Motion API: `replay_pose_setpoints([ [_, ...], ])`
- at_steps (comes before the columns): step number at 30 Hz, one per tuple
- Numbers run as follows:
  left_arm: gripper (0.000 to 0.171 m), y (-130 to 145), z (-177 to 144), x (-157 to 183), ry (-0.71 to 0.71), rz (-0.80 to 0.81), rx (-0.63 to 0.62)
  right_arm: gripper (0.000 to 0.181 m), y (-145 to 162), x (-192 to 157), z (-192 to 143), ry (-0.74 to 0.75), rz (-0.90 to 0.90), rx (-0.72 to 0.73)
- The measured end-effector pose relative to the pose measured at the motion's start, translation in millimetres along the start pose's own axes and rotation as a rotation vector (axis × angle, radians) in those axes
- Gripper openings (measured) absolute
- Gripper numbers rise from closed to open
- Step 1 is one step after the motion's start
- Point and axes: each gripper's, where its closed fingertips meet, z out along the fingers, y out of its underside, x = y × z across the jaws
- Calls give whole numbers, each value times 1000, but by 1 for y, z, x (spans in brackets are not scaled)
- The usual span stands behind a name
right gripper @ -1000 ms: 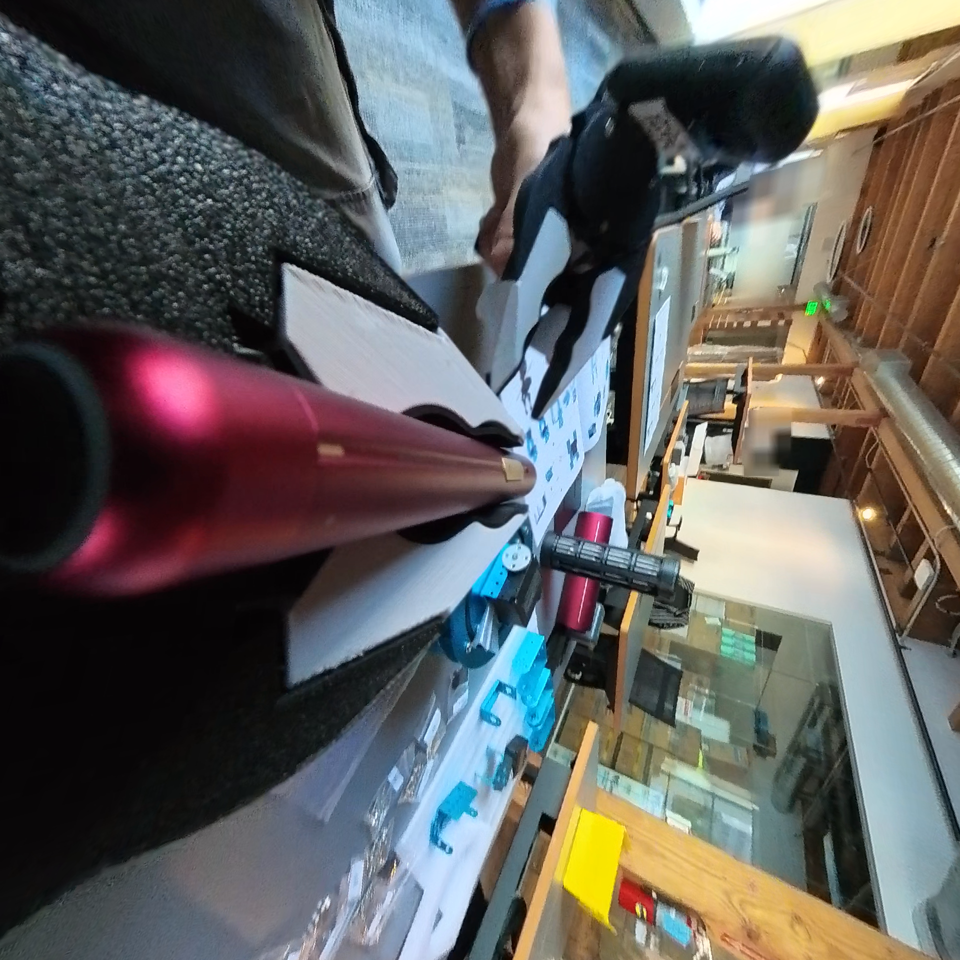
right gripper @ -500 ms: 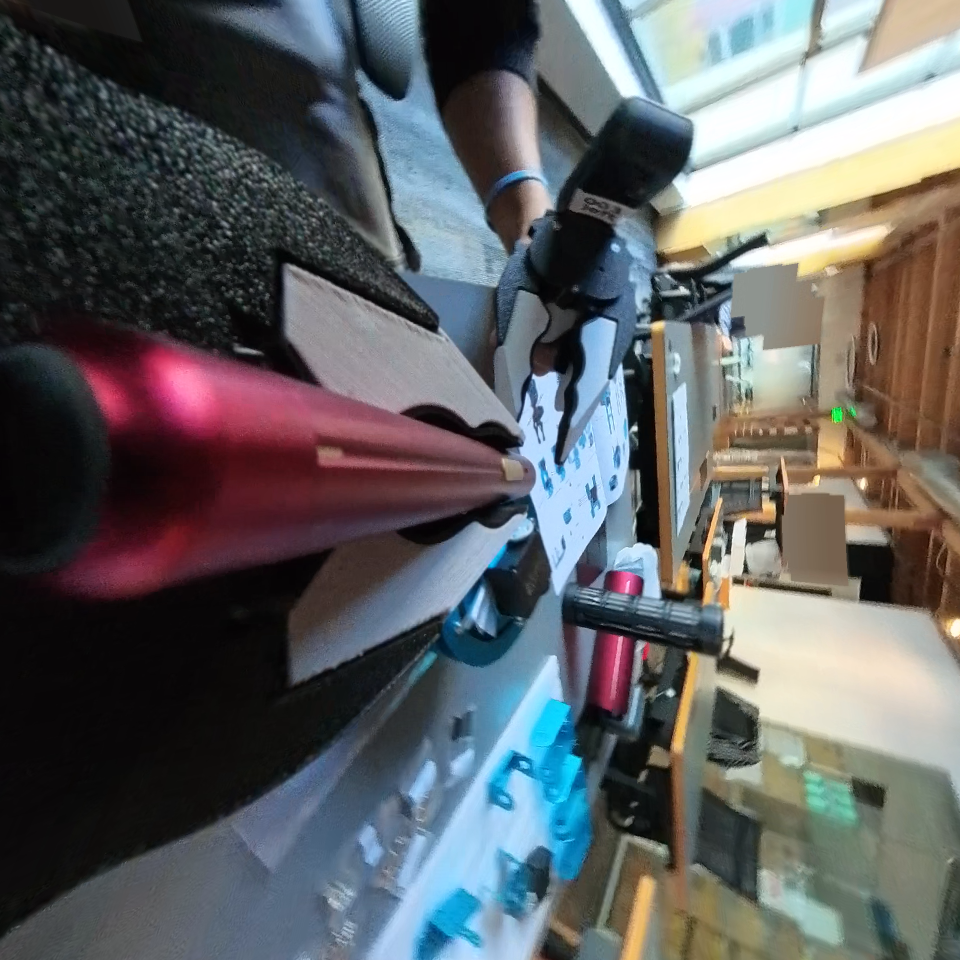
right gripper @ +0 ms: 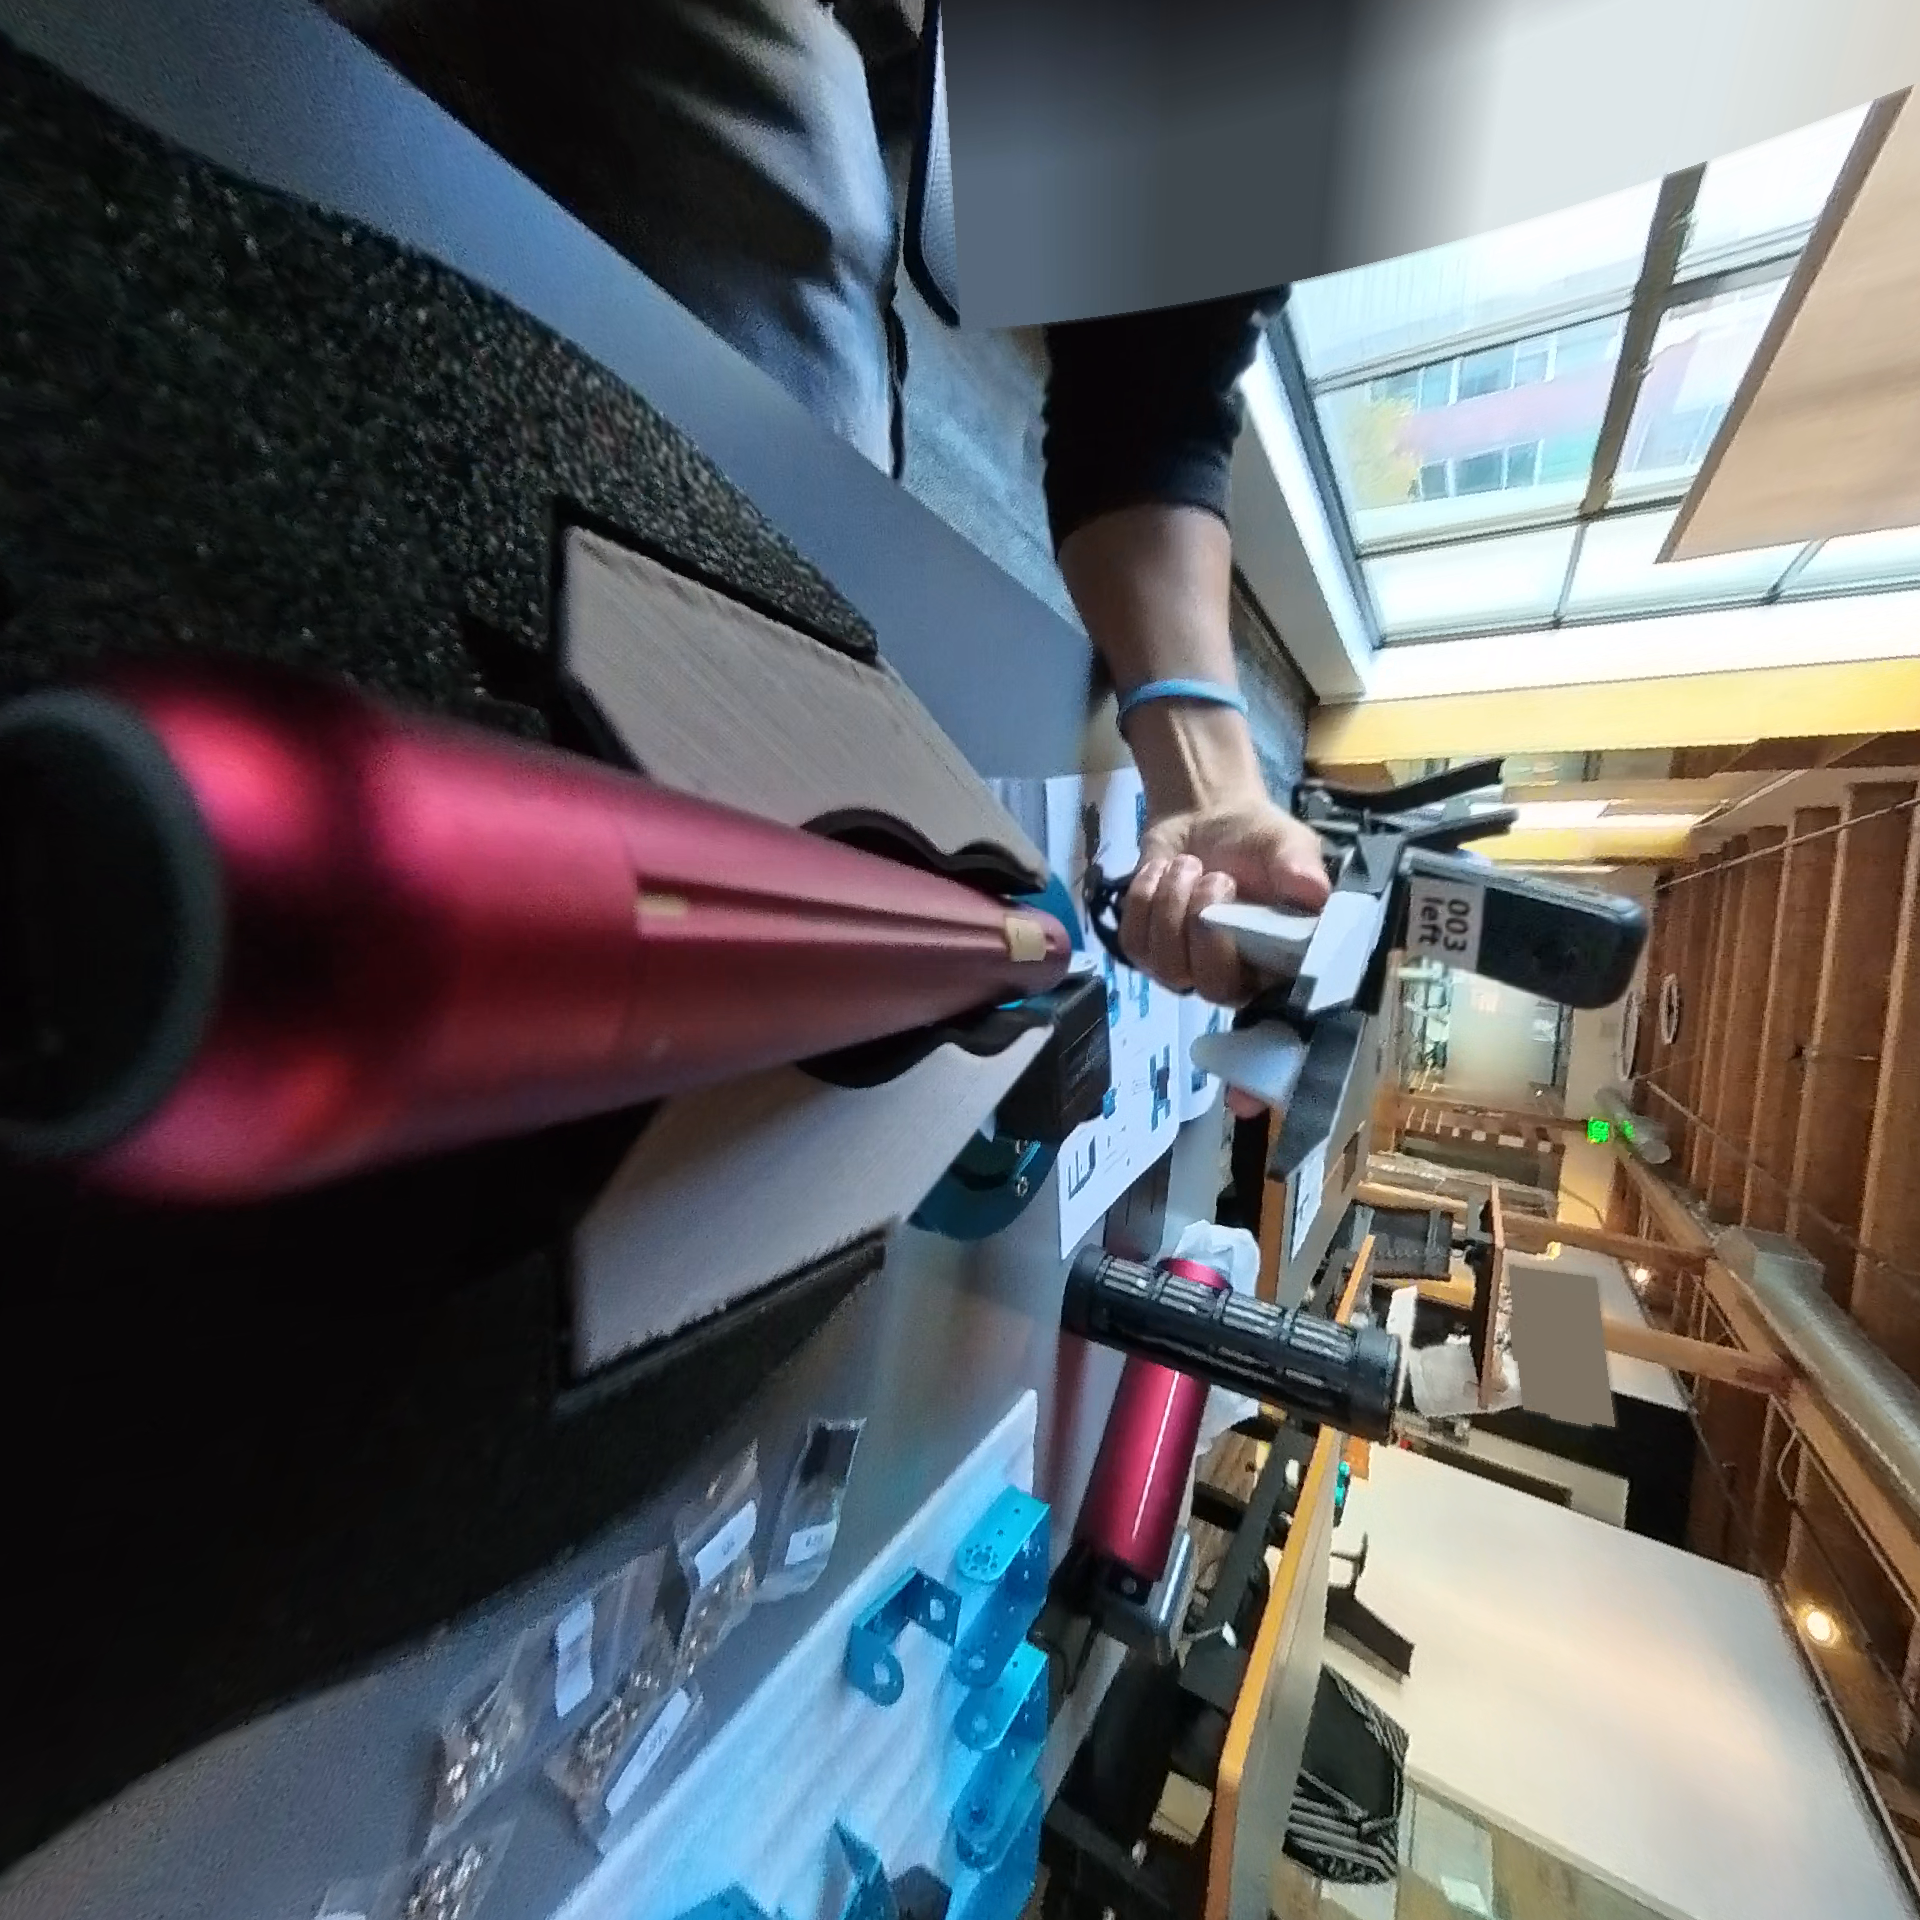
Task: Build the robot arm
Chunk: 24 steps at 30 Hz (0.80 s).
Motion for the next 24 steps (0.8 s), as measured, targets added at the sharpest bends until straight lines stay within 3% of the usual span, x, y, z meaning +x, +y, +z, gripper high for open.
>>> replay_pose_setpoints([
  [4,54,15,7,9,94,9,-74,22,6,-1,6,-42,63,-19],
  [7,48,13,5,0,117,-79,-18,22,7,2,6,-27,74,-23],
  [10,43,9,4,-9,73,-98,36,22,11,8,6,-17,126,-36],
  [18,42,20,10,-11,56,-111,10,23,14,11,9,-21,181,-50],
  [24,40,21,15,-7,39,-73,18,20,15,15,10,-83,454,-39],
])
